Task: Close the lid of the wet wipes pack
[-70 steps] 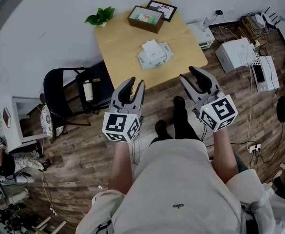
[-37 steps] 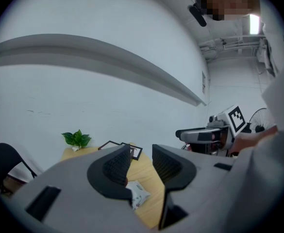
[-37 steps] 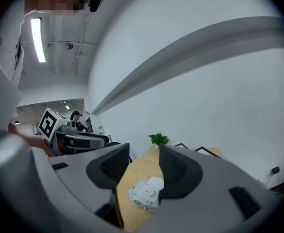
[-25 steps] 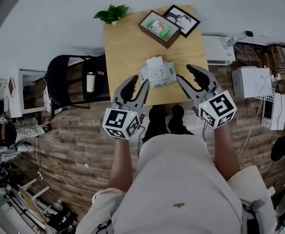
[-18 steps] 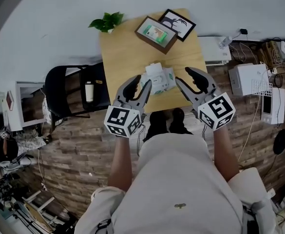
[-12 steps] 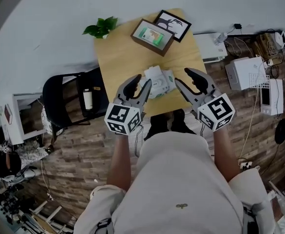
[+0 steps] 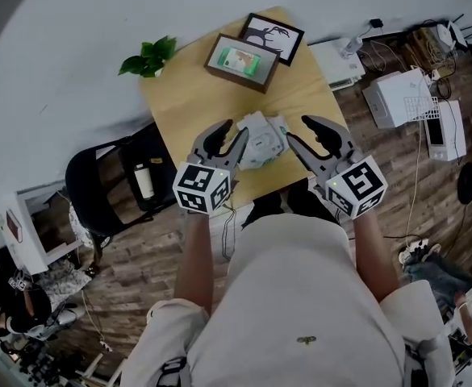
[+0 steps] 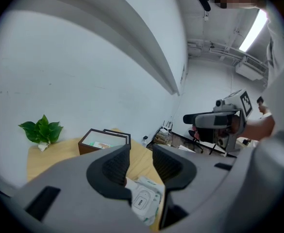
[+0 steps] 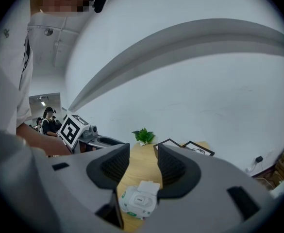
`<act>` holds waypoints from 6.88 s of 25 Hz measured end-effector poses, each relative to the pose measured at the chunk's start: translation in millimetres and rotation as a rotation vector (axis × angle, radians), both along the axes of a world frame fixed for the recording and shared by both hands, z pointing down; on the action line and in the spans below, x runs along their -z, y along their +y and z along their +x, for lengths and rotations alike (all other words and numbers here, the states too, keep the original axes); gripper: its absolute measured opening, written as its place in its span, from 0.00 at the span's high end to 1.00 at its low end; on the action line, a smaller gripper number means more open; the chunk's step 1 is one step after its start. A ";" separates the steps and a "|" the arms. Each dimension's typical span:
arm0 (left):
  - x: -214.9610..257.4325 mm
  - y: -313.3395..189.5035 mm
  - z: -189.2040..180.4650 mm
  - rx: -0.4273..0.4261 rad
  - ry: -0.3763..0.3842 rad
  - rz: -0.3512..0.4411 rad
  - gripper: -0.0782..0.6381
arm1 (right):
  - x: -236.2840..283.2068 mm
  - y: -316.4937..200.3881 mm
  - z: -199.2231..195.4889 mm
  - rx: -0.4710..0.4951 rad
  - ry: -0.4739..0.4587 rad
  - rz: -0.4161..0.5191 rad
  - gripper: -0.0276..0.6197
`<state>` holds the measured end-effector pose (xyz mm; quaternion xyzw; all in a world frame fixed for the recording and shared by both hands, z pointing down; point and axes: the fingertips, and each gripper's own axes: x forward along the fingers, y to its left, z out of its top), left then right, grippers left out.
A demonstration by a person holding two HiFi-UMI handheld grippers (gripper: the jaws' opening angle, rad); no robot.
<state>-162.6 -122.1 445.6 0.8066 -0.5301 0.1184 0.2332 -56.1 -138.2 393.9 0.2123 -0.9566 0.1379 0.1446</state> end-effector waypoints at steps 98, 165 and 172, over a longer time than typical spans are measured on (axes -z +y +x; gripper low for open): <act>-163.2 -9.1 31.8 -0.429 -0.153 -0.342 0.86 | -42.1 29.0 43.5 -0.137 0.032 -0.106 0.73; -219.6 44.1 83.7 -0.352 -0.306 -0.430 0.86 | -55.0 56.3 102.3 -0.104 0.019 -0.139 0.73; -222.8 44.2 84.1 -0.351 -0.327 -0.429 0.86 | -53.2 55.1 102.9 -0.105 0.011 -0.133 0.73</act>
